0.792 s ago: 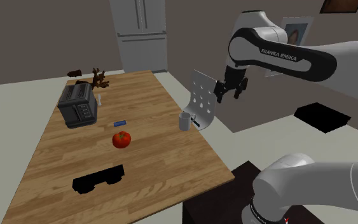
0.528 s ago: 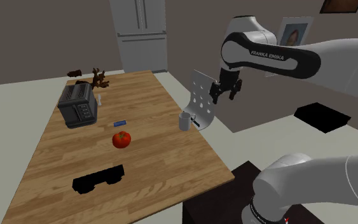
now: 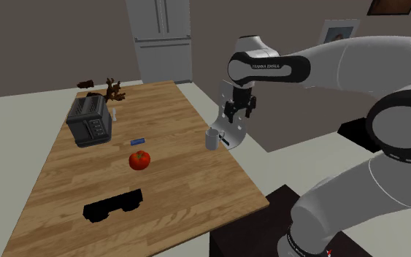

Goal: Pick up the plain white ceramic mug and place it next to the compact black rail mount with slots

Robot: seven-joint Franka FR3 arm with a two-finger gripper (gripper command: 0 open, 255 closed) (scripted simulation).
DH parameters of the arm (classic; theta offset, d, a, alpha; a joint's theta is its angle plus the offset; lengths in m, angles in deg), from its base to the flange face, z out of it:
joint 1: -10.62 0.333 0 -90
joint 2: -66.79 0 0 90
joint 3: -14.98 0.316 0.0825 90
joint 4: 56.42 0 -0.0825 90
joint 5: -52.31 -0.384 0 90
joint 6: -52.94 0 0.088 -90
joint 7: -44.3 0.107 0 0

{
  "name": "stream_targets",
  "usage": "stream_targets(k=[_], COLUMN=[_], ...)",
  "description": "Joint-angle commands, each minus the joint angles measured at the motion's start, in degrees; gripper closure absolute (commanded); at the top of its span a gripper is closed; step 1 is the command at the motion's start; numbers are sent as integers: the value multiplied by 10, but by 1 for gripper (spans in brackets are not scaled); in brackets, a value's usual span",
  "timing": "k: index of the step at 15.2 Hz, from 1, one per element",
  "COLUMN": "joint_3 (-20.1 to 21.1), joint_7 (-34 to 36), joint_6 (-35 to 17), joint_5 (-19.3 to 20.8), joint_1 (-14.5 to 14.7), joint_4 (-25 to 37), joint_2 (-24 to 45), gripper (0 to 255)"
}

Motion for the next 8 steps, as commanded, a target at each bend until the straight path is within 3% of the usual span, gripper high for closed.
stream_targets(k=[1, 8], joint_3=[4, 11], joint_7=[-2, -19], joint_6=[-15, -43], joint_5=[-3, -7], joint_1=[6, 17], joint_4=[25, 120], joint_2=[51, 212], gripper=[0, 0])
